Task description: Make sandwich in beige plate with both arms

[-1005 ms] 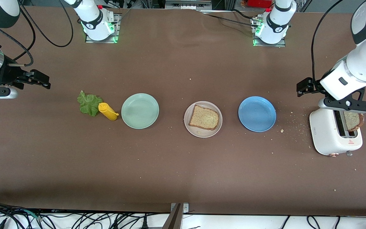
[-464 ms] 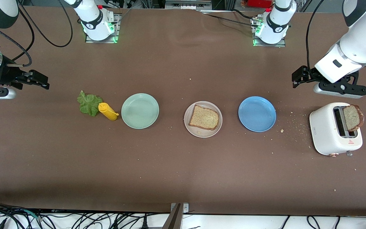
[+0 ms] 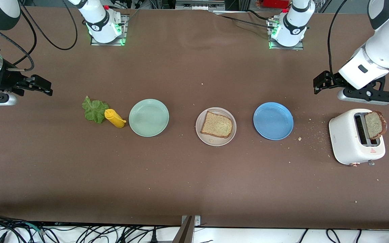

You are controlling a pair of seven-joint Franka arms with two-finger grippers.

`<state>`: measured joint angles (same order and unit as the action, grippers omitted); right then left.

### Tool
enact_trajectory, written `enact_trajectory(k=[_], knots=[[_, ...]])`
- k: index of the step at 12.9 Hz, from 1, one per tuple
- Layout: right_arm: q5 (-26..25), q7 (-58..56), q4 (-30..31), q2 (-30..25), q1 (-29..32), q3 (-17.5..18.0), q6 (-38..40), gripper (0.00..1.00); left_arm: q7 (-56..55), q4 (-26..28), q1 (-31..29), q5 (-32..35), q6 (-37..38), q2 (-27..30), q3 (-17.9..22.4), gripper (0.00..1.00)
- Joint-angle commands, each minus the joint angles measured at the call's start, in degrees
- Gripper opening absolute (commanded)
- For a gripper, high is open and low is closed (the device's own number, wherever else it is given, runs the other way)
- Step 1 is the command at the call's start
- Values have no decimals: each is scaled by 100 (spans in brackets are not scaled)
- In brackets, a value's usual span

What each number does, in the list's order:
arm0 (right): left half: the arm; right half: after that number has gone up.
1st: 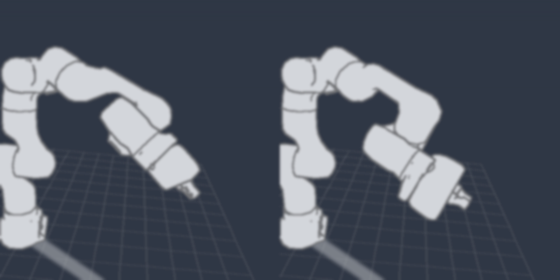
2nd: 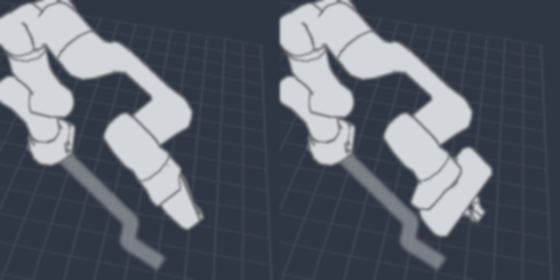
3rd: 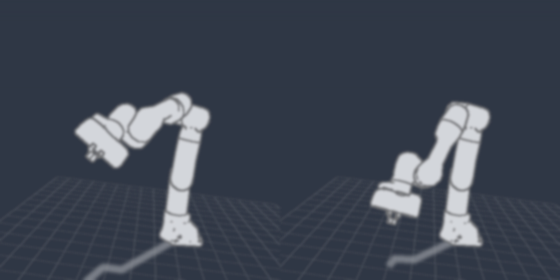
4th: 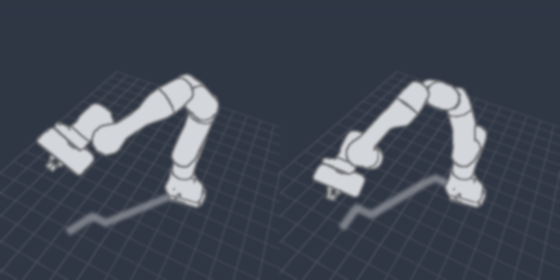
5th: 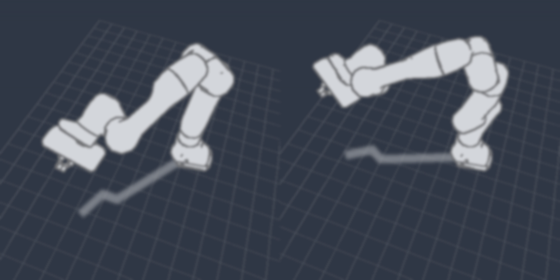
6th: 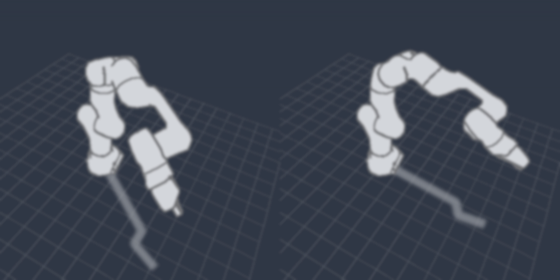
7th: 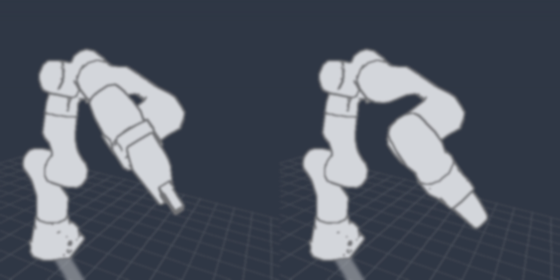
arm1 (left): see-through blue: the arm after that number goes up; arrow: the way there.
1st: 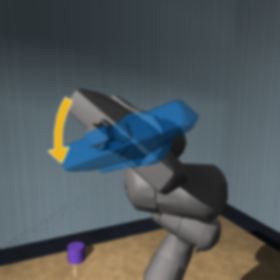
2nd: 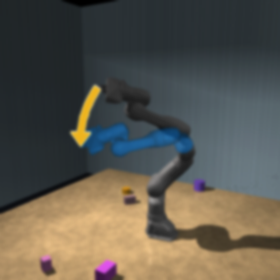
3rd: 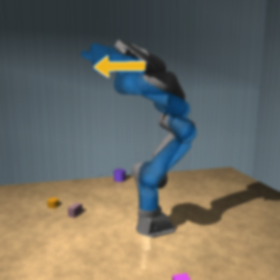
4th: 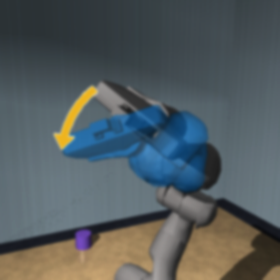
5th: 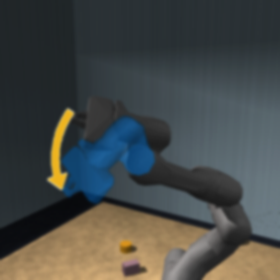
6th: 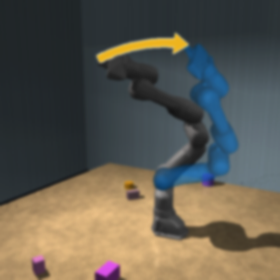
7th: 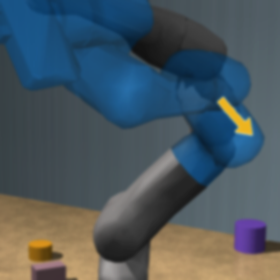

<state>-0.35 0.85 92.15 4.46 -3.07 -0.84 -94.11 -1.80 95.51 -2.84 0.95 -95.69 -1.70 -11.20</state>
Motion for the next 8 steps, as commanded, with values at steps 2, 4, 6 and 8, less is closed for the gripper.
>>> enact_trajectory(k=[2, 4, 6, 8], knots=[[-44, -14, -4, -15, -10, 23, -28, 100, 92, -164, 11, 29, 130, -6, 56, 100], [-36, -14, -4, -15, -18, 31, -37, 100, 118, -217, -32, 37, 139, -58, 65, 100], [-35, -23, 5, 20, -18, 40, -28, 100, 101, -226, -85, 28, 139, -59, 56, 100], [-35, -23, 5, 29, -27, 49, -28, 100, 101, -226, -76, 28, 139, -59, 39, 100]])
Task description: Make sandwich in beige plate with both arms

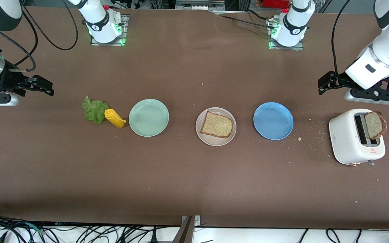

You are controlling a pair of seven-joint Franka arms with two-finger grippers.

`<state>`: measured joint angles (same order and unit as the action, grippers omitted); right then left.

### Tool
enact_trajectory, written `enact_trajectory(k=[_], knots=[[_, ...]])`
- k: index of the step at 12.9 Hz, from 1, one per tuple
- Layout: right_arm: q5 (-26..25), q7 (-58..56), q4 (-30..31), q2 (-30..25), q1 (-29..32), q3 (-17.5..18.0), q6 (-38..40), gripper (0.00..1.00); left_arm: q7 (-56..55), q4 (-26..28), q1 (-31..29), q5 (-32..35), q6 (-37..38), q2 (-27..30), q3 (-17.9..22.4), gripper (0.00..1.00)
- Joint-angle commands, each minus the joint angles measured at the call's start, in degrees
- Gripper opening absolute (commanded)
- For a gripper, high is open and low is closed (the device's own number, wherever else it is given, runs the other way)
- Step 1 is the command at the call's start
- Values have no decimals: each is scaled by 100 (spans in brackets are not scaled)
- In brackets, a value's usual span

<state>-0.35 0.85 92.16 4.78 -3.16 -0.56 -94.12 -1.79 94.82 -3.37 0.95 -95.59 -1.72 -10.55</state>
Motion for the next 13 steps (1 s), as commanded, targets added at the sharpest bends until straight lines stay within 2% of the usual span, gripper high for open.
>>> enact_trajectory(k=[1, 13], knots=[[-35, -58, 4, -4, -10, 21, -36, 100, 100, -157, -23, 28, 128, -56, -26, 100], [-9, -120, 65, 40, -18, 21, -45, 100, 92, -157, -5, 20, 146, -56, -44, 100]])
